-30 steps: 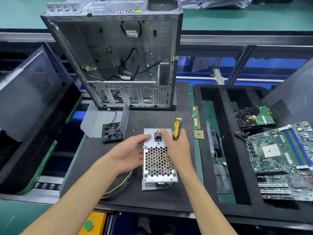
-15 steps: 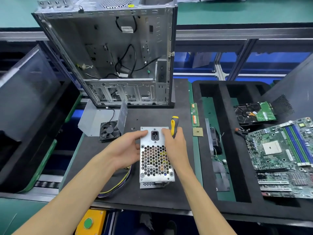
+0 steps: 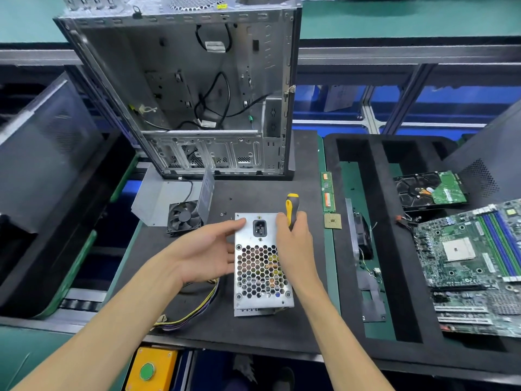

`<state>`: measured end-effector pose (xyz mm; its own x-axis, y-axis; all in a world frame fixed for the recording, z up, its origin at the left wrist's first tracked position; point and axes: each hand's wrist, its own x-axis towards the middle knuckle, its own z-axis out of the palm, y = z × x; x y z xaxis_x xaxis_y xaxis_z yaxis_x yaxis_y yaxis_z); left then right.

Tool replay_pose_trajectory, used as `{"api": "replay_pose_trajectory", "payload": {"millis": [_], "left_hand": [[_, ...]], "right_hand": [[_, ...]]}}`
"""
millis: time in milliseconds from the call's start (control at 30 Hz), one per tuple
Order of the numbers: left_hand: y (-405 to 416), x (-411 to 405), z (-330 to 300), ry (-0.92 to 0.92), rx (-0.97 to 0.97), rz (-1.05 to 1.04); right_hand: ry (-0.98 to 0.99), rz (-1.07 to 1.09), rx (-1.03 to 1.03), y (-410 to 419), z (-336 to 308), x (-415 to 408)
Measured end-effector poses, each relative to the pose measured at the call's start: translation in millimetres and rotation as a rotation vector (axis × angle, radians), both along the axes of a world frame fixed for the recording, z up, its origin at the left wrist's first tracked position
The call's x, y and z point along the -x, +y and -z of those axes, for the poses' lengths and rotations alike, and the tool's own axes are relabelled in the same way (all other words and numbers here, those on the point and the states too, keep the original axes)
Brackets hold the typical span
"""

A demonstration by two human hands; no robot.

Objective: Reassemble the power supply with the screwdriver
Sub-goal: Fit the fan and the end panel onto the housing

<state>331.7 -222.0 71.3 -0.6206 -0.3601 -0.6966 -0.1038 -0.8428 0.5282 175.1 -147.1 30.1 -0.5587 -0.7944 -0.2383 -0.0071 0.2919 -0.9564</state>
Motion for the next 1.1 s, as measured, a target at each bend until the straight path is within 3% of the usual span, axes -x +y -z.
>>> {"api": "replay_pose_trajectory", "payload": {"millis": [400,500,633,767,933,1100], "left_hand": [[-0.7,0.4,2.5,-0.082,0.100,-0.053],[-0.5,1.2,0.0,-0.090,0.126,-0.040],[-1.6,3.0,-0.7,-0.099,0.173,-0.038],[-1.3,1.9,1.9,-0.106,0.229,-0.023],[-3.6,0.4,2.0,-0.137,0.319,0.001],[-5.0,5.1,-4.7,-0.148,0.354,0.003]], "right_hand": [[0.067,-0.018,-0.060,-3.8,-1.9,-1.6],[0.105,0.049,0.020,-6.4,-9.1,8.4],[-0.218,0.258,0.272,-20.4,-27.0,25.4],[-0.291,0.301,0.404,-28.9,-33.8,25.8],[-0.414,0.398,0.488,-34.2,-33.6,32.4],[-0.603,0.314,0.431,-46.7,-30.8,28.6]]}}
